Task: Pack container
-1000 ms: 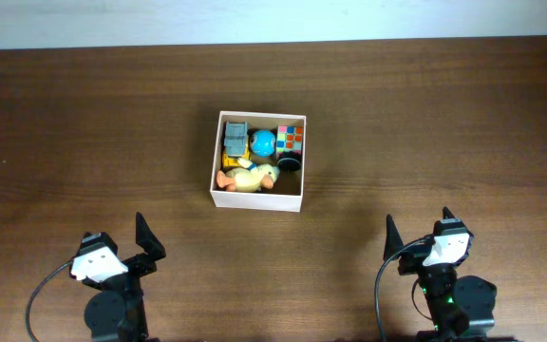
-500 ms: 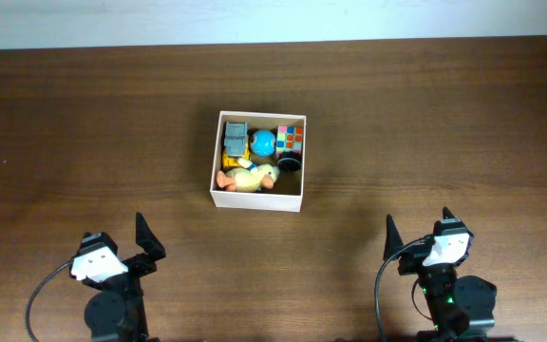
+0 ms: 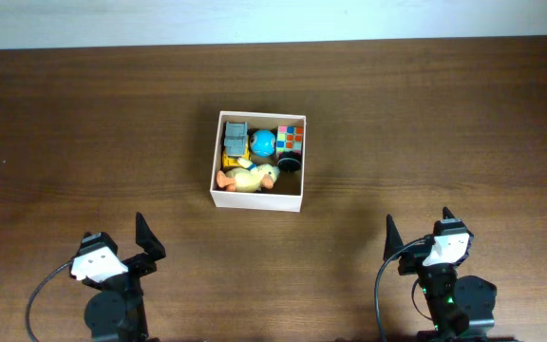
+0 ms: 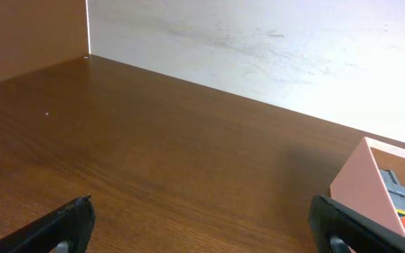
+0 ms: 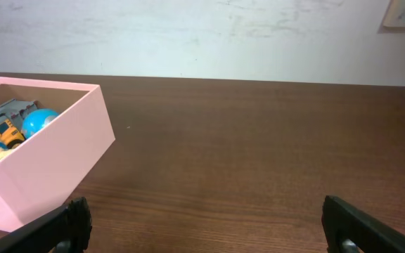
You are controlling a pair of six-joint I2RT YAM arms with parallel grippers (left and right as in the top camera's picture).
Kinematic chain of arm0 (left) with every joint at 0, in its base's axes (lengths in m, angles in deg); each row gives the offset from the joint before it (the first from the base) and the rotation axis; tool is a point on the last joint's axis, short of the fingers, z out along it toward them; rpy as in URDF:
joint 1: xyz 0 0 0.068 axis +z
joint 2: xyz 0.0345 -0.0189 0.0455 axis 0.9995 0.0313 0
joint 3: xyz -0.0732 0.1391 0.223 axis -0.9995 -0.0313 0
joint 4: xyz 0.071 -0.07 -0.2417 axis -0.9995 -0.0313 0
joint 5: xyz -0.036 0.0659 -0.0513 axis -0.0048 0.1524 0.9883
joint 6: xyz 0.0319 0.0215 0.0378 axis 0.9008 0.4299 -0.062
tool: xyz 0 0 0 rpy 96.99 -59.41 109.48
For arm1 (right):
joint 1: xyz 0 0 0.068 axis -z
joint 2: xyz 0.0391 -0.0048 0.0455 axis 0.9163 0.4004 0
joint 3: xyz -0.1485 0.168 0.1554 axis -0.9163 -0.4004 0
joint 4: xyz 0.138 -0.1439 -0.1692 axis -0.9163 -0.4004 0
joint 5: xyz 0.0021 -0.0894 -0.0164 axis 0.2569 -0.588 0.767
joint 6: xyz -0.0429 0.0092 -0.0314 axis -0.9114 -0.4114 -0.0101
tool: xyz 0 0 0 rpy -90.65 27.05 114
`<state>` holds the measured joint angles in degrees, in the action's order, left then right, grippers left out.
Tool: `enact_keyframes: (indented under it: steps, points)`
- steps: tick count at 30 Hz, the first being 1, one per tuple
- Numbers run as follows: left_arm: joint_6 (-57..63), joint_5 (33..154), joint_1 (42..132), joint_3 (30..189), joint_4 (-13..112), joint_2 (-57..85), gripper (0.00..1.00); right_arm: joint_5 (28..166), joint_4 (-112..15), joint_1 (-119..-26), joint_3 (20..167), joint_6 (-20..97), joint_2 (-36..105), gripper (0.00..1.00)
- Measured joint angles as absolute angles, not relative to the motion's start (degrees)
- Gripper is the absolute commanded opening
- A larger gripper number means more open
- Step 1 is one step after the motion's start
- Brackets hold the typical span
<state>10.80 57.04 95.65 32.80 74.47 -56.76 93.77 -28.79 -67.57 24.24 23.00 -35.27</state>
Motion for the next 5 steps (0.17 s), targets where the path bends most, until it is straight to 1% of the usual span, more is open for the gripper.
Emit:
enact_keyframes:
  steps: [5]
  points:
    - [10.8, 57.04, 95.65, 32.8, 74.47, -56.76, 0.99, 93.77, -28.79, -67.57, 24.24, 22.98, -35.27, 0.99]
